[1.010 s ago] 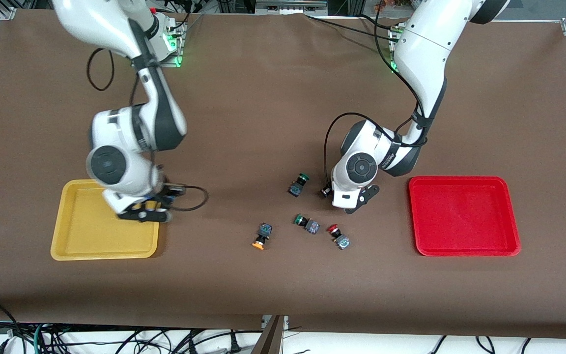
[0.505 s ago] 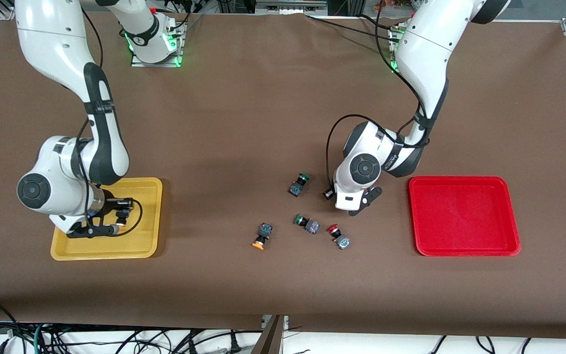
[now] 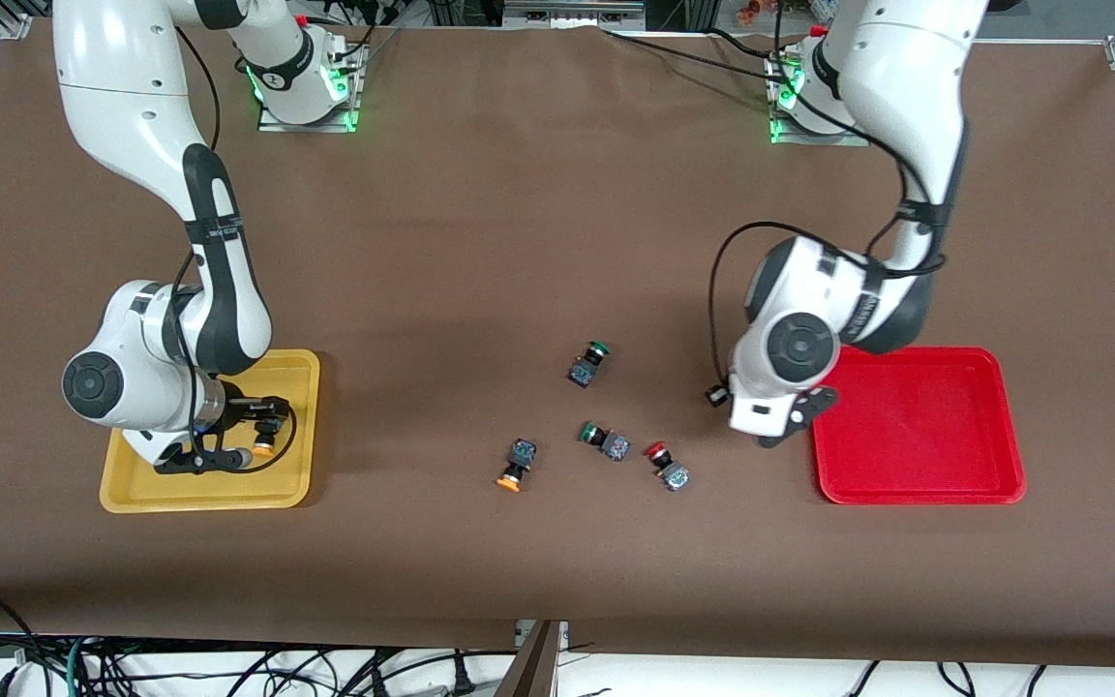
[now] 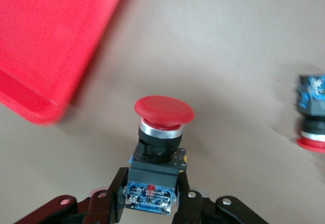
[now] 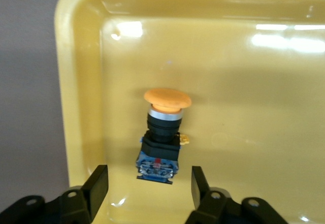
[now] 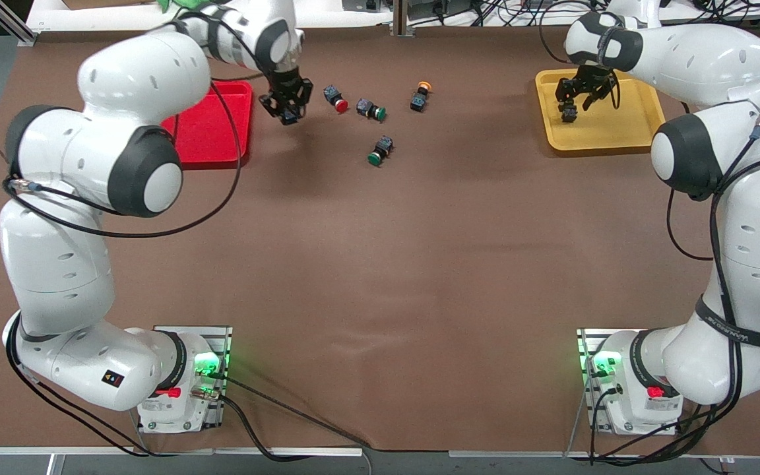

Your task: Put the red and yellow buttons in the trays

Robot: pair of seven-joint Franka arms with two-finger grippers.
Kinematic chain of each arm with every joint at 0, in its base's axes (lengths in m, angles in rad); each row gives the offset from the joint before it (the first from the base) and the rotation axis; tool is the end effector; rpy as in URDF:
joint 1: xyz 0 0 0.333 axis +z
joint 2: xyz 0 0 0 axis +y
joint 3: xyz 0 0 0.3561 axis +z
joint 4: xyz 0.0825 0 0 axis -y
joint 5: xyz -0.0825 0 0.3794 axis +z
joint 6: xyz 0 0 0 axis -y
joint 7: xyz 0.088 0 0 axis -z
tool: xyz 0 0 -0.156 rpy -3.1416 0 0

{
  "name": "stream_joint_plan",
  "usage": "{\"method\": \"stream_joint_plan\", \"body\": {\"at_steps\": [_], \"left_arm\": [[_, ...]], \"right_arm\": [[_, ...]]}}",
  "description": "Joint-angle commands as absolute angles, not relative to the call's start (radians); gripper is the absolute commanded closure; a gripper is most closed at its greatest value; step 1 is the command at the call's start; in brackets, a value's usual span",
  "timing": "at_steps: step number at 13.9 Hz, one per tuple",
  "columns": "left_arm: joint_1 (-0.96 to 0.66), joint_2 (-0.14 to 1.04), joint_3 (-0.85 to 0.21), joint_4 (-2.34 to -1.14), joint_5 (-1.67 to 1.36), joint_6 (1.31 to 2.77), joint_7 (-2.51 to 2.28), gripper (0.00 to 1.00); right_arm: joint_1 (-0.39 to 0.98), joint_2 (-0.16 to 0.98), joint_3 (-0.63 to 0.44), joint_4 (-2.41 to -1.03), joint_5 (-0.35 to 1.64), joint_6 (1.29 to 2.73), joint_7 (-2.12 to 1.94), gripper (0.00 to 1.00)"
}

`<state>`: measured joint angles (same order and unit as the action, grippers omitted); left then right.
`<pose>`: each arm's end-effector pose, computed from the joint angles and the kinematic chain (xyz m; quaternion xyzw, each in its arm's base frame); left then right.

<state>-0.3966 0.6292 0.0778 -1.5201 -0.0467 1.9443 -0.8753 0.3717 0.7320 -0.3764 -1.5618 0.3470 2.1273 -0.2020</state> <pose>0.6547 -0.2292 0.2643 -0.9550 -0.2787 0.0822 0.0592 0.7049 0.0598 0.2108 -0.9979 -0.0357 0.0502 0.0205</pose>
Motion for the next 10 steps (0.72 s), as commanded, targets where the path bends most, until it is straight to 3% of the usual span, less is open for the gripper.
{"method": "stream_joint_plan", "body": {"at_steps": [1, 5, 10], "left_arm": [[-0.292, 0.594, 0.071, -1.526, -0.034, 1.878, -0.651, 0.86], [-0.180, 0.604, 0.074, -1.539, 0.056, 1.868, -0.318, 0.85], [-0.074, 0.679, 0.069, -1.545, 0.054, 1.916, -0.059, 0.84]], "right_arm": [[0.411, 0.687, -0.371, -1.521, 0.391, 2.033, -0.093, 0.24], [0.526, 0.744, -0.307, -1.396, 0.419, 2.023, 0.298, 0.24], [0.543, 0.896, -0.128, -1.238, 0.417, 2.259, 0.665, 0.24]]}}
